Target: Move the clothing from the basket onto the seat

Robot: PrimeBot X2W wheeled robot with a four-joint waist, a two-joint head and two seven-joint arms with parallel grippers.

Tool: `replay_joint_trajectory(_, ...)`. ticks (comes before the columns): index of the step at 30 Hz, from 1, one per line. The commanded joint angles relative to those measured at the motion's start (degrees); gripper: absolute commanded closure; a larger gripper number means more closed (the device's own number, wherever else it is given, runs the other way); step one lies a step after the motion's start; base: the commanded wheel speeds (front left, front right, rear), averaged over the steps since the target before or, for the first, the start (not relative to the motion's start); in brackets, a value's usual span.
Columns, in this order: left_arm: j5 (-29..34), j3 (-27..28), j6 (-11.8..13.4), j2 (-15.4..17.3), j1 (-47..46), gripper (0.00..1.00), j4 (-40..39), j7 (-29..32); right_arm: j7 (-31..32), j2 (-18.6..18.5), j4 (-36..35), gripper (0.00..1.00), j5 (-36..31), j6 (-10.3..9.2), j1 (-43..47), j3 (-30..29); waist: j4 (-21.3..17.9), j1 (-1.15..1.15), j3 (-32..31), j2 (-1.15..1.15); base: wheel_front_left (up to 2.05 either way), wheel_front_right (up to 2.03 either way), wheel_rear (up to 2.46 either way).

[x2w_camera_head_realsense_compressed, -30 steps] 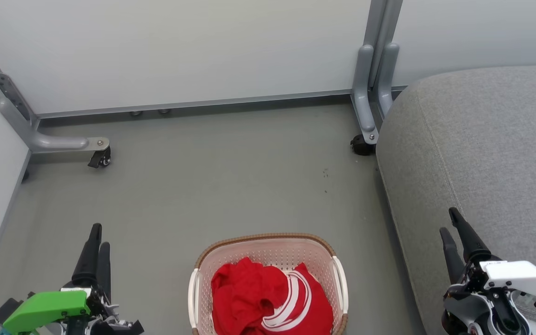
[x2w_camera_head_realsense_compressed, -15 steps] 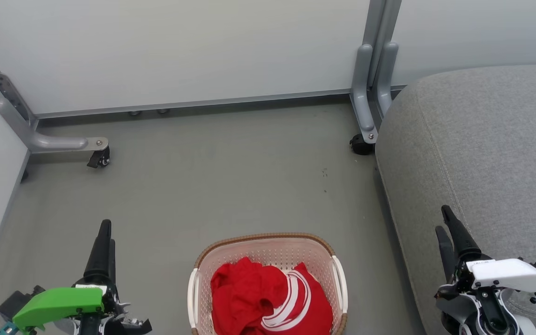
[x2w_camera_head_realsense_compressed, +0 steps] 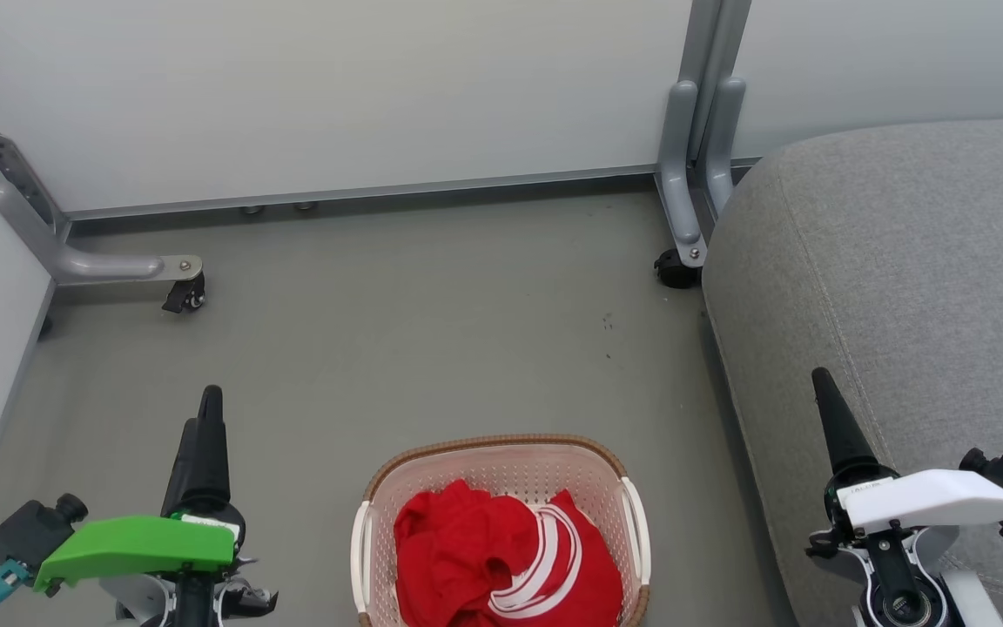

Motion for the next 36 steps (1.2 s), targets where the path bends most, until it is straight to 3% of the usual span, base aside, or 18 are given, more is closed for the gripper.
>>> replay_joint_trajectory(1,2.7,-0.4,0.2,0.3,-0.9,0.0,-1.7,-0.7,-0.7,-0.3,-1.5,0.0,-2.7,0.04,-0.9,0.1,0.0,0.0,0.0,0.0,0.0,0.0,0.0)
replay_joint_trajectory(18,19.6,-4.7,2.0,0.3,-1.3,0.0,-4.5,-4.1,-4.1,-0.4,-4.3,0.0,-23.3,0.05,-0.9,5.1,0.1,0.0,0.1,0.0,0.0,0.0,0.0)
replay_joint_trajectory(36,33.8,-7.3,4.0,0.4,-1.3,0.0,-7.0,-7.1,-7.1,-1.0,-6.3,0.0,-37.2,0.05,-1.3,8.2,0.2,0.0,0.1,0.0,0.0,0.0,0.0)
